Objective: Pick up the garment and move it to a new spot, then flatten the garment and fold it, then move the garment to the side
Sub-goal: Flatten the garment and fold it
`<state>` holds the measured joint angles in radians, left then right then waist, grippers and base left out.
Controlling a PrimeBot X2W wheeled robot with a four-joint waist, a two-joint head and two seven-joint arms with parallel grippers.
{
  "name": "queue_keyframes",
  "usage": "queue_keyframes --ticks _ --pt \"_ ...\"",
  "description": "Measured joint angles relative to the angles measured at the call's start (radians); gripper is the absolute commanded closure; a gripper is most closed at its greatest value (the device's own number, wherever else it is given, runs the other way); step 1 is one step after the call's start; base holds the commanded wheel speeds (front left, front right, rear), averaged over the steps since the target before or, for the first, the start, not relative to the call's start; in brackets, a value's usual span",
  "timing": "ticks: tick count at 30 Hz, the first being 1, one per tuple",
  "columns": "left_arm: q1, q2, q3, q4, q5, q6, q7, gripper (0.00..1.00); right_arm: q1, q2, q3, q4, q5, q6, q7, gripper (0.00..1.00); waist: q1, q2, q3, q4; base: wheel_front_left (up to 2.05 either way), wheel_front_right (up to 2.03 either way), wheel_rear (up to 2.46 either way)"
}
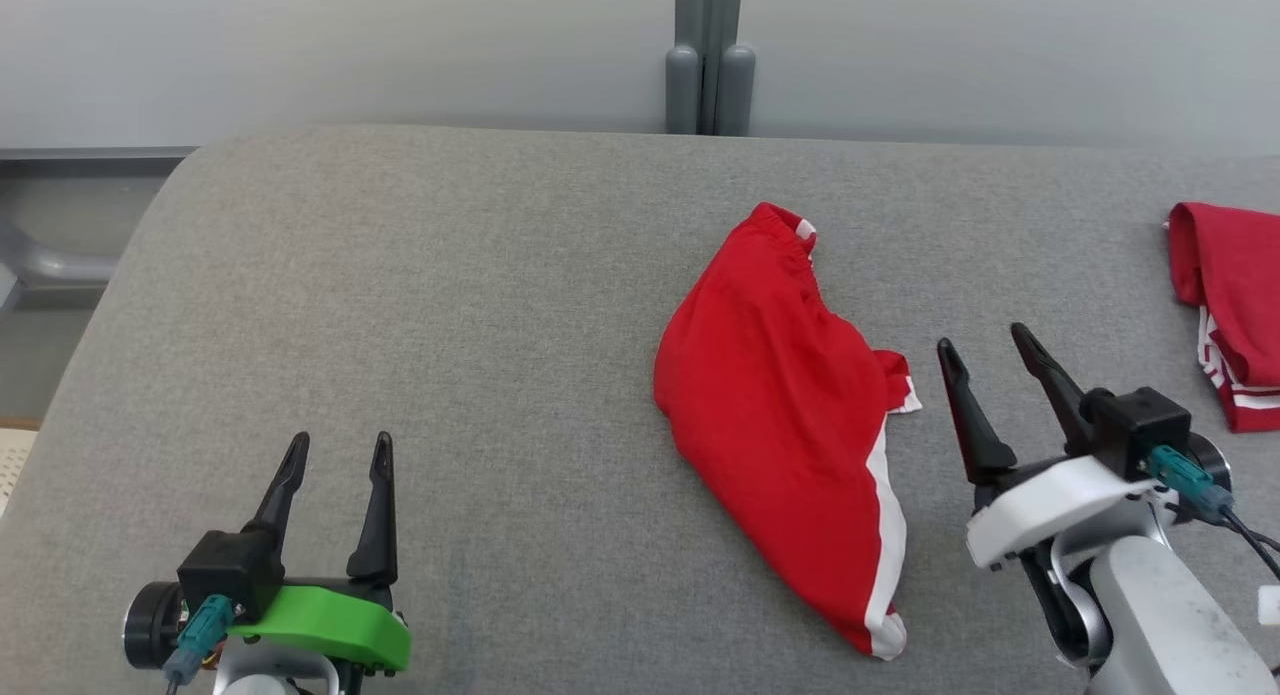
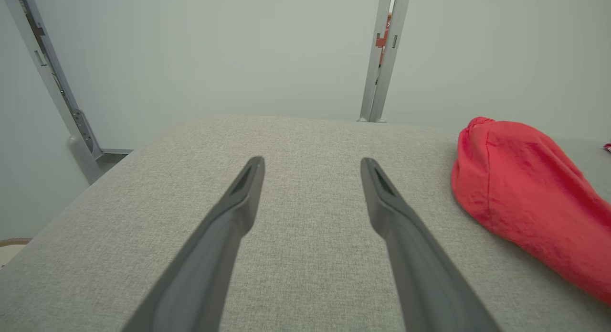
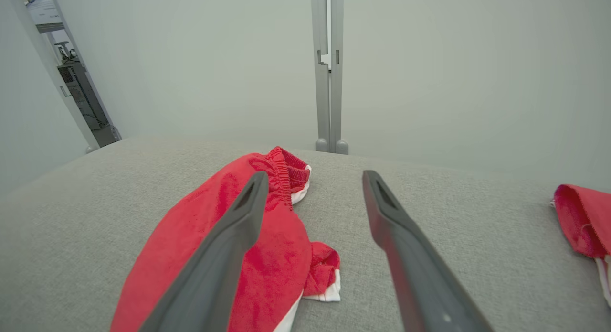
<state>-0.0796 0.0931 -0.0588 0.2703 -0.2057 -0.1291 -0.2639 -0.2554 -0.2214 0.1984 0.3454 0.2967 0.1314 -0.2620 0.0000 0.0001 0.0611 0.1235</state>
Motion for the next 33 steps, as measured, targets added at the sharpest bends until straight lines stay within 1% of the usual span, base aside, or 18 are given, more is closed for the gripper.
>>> queue_keyframes --ticks 5,13,18,21,33 --pt "0.012 0.0 0.021 -0.003 0.011 0.0 0.0 0.0 0.12 -0.002 -0.089 -0.09 -0.016 0.0 -0.001 0.0 0.0 0.0 -0.017 -0.039 0.0 0.0 0.0" --pt "0.04 0.002 0.05 -0.01 0.029 0.003 0.0 0.0 0.267 0.03 -0.165 -0.197 -0.028 0.0 0.0 0.0 0.0 0.0 -0.047 -0.091 0.0 0.0 0.0" --pt "0.057 0.001 0.06 -0.018 0.036 0.007 0.0 0.0 0.331 0.057 -0.177 -0.242 -0.038 0.0 -0.001 0.0 0.0 0.0 -0.065 -0.116 0.0 0.0 0.0" --pt "0.066 0.001 0.062 -0.02 0.039 0.008 0.0 0.0 0.357 0.073 -0.176 -0.25 -0.044 0.0 -0.001 0.0 0.0 0.0 -0.073 -0.123 0.0 0.0 0.0" --pt "0.085 0.001 0.07 -0.022 0.044 0.008 0.0 0.0 0.399 0.11 -0.201 -0.263 -0.045 0.0 -0.001 0.0 0.0 0.0 -0.09 -0.112 0.0 0.0 0.0"
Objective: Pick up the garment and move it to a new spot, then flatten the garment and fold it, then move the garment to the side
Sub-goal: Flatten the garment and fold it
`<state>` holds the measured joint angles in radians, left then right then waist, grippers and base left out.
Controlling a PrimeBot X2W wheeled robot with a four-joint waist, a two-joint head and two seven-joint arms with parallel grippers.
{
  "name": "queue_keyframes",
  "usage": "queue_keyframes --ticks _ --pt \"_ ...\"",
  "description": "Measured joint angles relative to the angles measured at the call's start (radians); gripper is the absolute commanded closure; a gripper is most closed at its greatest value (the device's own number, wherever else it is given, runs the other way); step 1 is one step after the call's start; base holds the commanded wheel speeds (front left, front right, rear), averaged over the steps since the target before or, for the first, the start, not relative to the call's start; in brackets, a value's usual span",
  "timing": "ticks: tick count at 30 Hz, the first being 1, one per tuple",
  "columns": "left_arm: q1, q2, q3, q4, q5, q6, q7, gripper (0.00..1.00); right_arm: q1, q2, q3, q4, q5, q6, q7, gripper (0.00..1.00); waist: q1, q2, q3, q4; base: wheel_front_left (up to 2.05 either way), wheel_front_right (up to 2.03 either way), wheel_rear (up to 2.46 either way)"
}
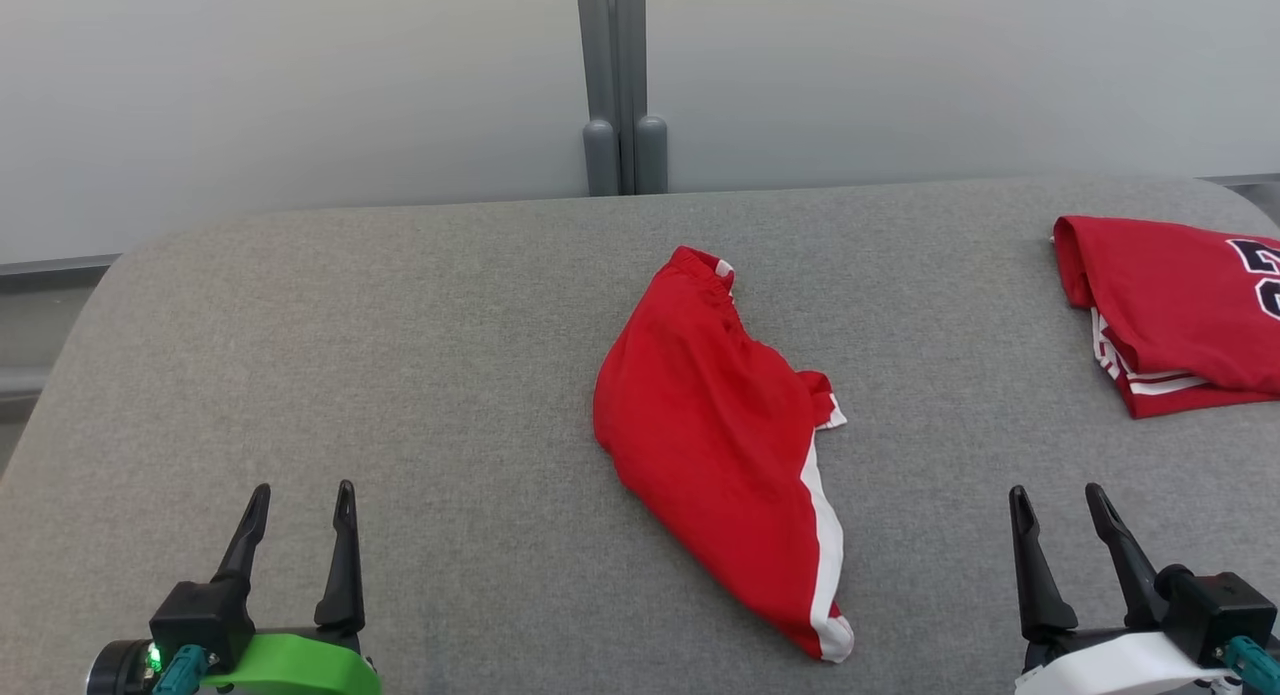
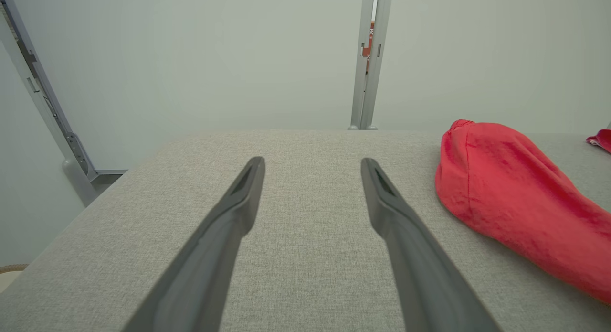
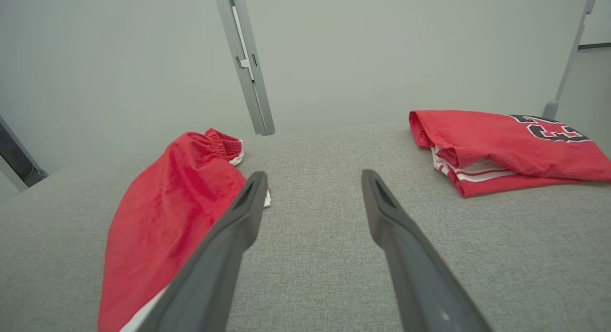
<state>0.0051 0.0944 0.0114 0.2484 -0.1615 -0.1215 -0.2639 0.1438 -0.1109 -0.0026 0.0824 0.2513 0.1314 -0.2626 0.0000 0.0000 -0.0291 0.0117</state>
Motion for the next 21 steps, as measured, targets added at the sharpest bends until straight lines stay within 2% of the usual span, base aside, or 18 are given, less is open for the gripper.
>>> queue_keyframes --ticks 21 --pt "0.001 -0.003 0.003 -0.002 0.004 0.0 0.0 0.0 0.001 0.004 0.006 0.008 -0.003 0.0 0.0 0.0 0.0 0.0 0.009 0.008 0.0 0.0 0.0"
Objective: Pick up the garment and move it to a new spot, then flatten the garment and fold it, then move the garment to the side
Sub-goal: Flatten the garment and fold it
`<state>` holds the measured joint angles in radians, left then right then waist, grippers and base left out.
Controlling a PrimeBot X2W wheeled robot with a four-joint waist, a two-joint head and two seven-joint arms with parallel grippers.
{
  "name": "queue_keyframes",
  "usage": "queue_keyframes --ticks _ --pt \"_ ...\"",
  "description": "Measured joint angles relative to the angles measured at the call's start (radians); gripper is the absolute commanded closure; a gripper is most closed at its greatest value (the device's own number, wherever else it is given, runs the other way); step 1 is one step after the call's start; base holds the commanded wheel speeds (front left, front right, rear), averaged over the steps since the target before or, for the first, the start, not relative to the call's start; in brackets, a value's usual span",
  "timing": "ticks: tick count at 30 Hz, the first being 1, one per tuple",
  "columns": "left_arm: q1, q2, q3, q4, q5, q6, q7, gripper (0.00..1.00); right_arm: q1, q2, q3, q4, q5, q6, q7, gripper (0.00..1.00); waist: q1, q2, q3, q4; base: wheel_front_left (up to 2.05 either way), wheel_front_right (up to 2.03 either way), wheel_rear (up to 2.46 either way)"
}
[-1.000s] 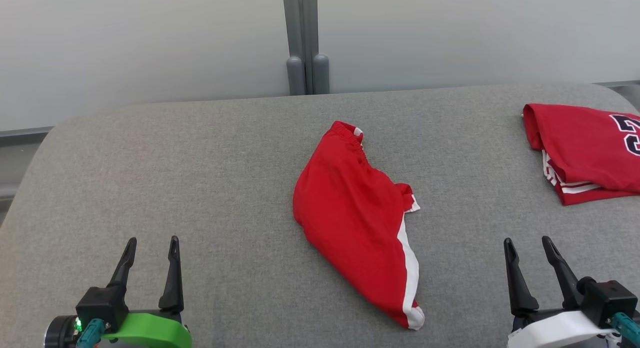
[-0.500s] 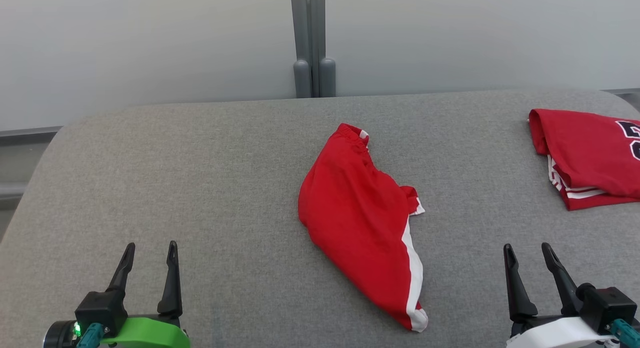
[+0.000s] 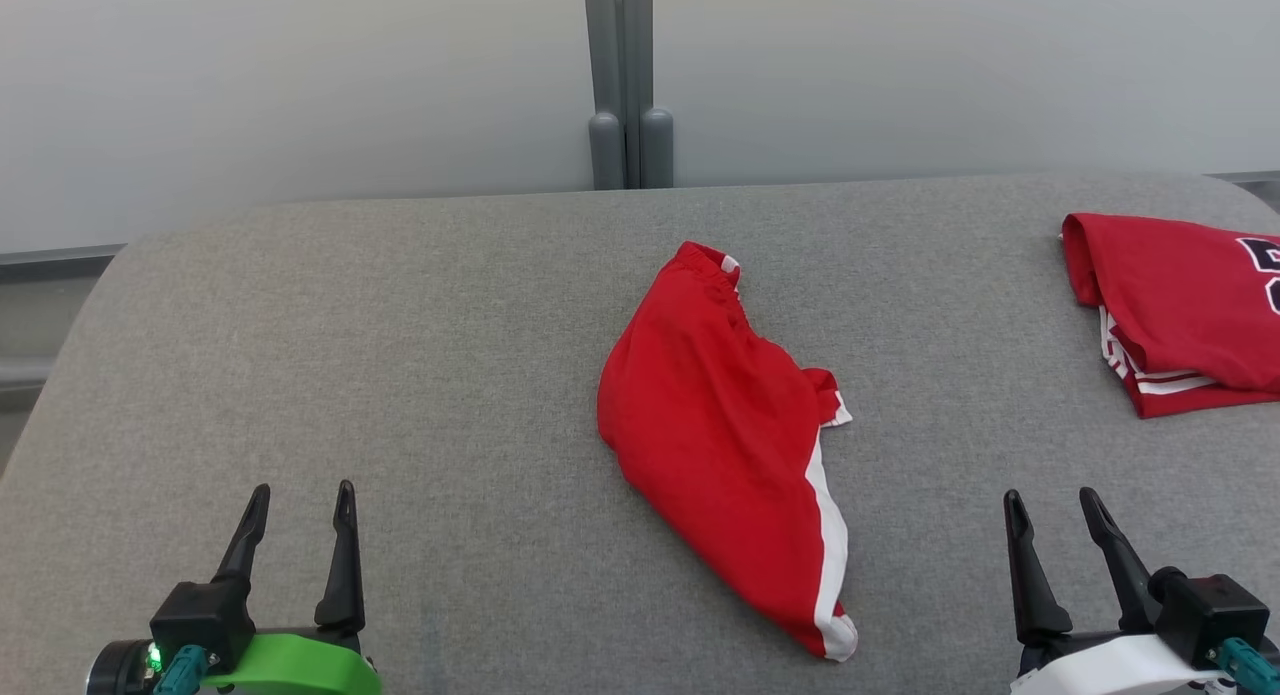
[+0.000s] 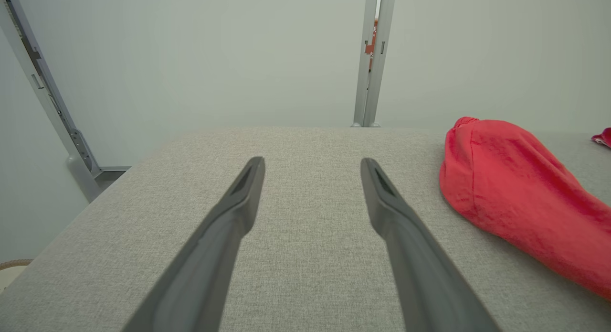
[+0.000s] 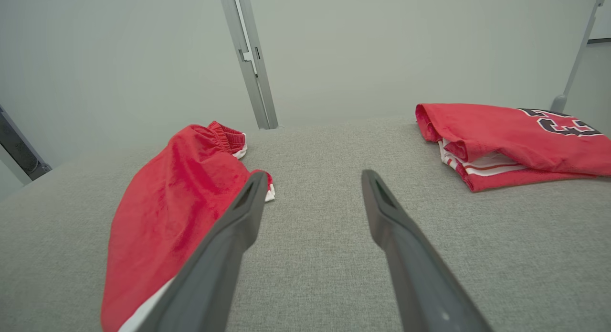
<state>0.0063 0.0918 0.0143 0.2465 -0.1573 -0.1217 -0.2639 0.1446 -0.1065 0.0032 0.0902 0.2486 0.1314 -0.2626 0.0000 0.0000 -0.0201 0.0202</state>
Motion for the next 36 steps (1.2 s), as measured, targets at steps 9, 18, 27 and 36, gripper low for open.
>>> queue_keyframes --ticks 9,18,27,36 --pt "0.0 0.0 0.001 0.0 0.0 0.0 0.0 0.0 -0.008 -0.001 0.017 0.011 -0.001 0.0 0.0 0.0 0.0 0.0 0.007 0.002 0.0 0.0 0.0" --pt "-0.023 -0.004 -0.018 0.001 0.003 -0.001 0.0 0.0 -0.188 -0.049 0.117 0.086 -0.003 0.0 0.027 0.0 0.0 0.0 0.039 0.019 0.0 0.0 0.0" --pt "-0.063 -0.01 -0.042 0.01 0.003 -0.002 0.0 0.0 -0.42 -0.087 0.198 0.258 0.0 0.0 0.086 0.0 0.0 0.0 0.092 0.07 0.0 0.0 0.0" --pt "-0.112 -0.017 -0.069 0.02 -0.001 -0.006 0.0 0.0 -0.559 -0.094 0.246 0.495 0.024 0.0 0.11 0.0 0.0 0.0 0.15 0.136 0.0 0.0 0.0"
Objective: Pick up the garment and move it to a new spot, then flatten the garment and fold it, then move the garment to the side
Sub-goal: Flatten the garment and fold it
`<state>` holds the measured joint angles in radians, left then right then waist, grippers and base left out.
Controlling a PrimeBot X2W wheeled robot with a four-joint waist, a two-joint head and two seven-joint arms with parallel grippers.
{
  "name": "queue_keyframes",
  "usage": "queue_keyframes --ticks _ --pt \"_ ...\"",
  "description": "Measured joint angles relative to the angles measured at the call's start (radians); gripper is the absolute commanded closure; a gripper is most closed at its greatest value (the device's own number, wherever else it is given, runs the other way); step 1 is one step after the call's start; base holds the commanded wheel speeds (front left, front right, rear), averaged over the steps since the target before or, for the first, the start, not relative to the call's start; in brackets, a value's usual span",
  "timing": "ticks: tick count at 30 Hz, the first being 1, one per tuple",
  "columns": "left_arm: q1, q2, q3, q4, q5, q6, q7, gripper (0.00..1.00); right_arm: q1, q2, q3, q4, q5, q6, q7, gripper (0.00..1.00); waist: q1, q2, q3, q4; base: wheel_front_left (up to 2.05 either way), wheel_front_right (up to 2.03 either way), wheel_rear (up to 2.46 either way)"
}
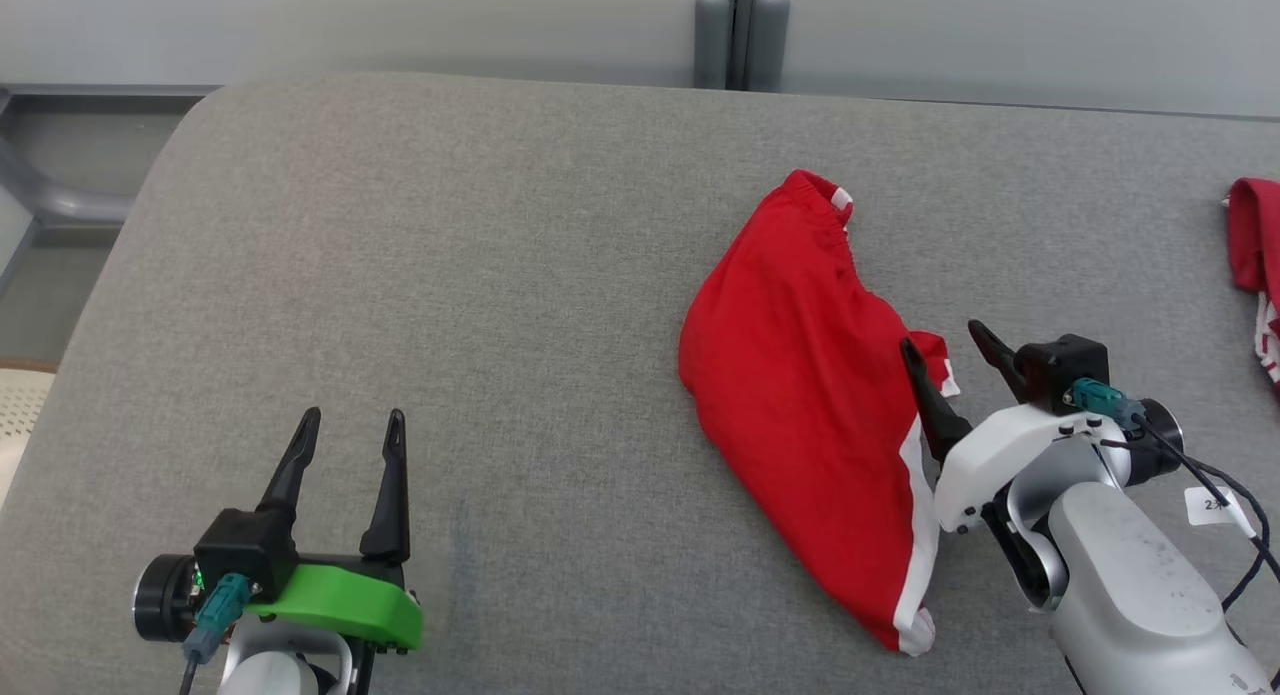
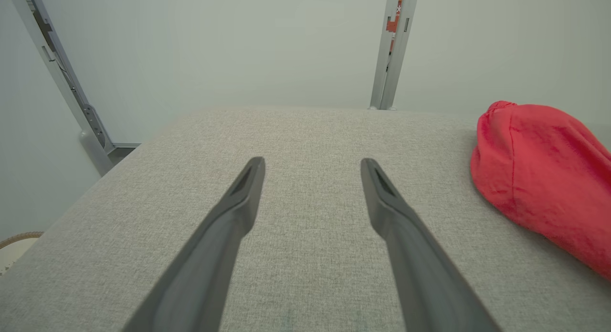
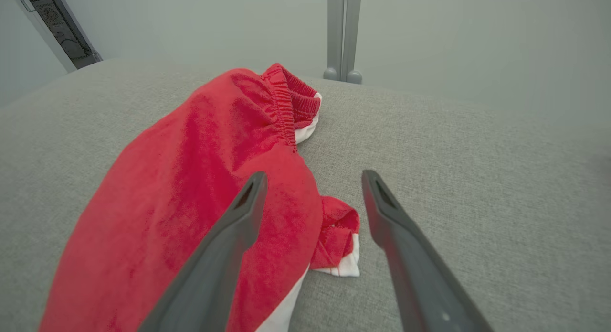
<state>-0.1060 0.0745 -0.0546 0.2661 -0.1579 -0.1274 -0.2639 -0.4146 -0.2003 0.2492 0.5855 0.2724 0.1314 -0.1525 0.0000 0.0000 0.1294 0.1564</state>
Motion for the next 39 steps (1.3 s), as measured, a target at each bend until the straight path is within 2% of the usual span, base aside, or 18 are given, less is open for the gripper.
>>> queue_keyframes --ticks 7,8,9,10,11,19,27,33,37,38,39 --pt "-0.021 -0.004 -0.011 0.007 -0.007 -0.001 0.0 0.0 -0.045 0.01 0.039 0.145 0.028 0.0 -0.025 0.0 0.0 0.0 0.037 0.046 0.0 0.0 0.0" --pt "-0.021 -0.004 -0.01 0.007 -0.008 -0.001 0.0 0.0 -0.05 0.012 0.045 0.159 0.034 0.0 -0.025 0.08 0.0 0.0 0.041 0.05 0.0 0.0 0.0" --pt "-0.023 -0.005 -0.011 0.007 -0.008 -0.001 0.0 0.0 -0.055 0.014 0.052 0.178 0.041 0.0 -0.027 0.51 0.0 0.0 0.045 0.055 0.0 0.0 0.0" --pt "-0.025 -0.005 -0.011 0.007 -0.008 -0.001 0.0 0.0 -0.061 0.014 0.059 0.194 0.045 0.0 -0.032 0.71 0.0 0.0 0.049 0.058 0.0 0.0 0.0" --pt "-0.027 -0.006 -0.011 0.008 -0.008 -0.001 0.0 0.0 -0.068 0.014 0.063 0.21 0.052 0.0 -0.035 1.0 0.0 0.0 0.053 0.062 0.0 0.0 0.0" --pt "-0.036 -0.009 -0.012 0.018 -0.008 -0.001 0.0 0.0 -0.114 0.011 0.104 0.263 0.084 0.0 -0.089 1.0 0.0 0.0 0.049 0.071 0.0 0.0 0.0" --pt "-0.033 -0.011 -0.013 0.026 -0.008 -0.001 0.0 0.0 -0.129 0.006 0.176 0.145 0.058 0.0 -0.109 1.0 0.0 0.0 0.014 0.069 0.0 0.0 0.0" --pt "-0.021 -0.015 -0.025 0.025 -0.009 -0.002 0.0 0.0 -0.118 0.049 0.349 0.094 0.021 0.0 -0.109 1.0 0.0 0.0 0.001 0.091 0.0 0.0 0.0" --pt "-0.017 -0.016 -0.036 0.025 -0.01 -0.002 0.0 0.0 -0.106 0.09 0.473 0.123 0.02 0.0 -0.109 1.0 0.0 0.0 -0.003 0.112 0.0 0.0 0.0" --pt "-0.017 -0.016 -0.038 0.026 -0.011 -0.002 0.0 0.0 -0.099 0.099 0.498 0.144 0.033 0.0 -0.109 0.94 0.0 0.0 -0.003 0.118 0.0 0.0 0.0" --pt "-0.017 -0.017 -0.039 0.026 -0.013 -0.002 0.0 0.0 -0.097 0.105 0.517 0.162 0.041 0.0 -0.109 0.53 0.0 0.0 -0.005 0.122 0.0 0.0 0.0"
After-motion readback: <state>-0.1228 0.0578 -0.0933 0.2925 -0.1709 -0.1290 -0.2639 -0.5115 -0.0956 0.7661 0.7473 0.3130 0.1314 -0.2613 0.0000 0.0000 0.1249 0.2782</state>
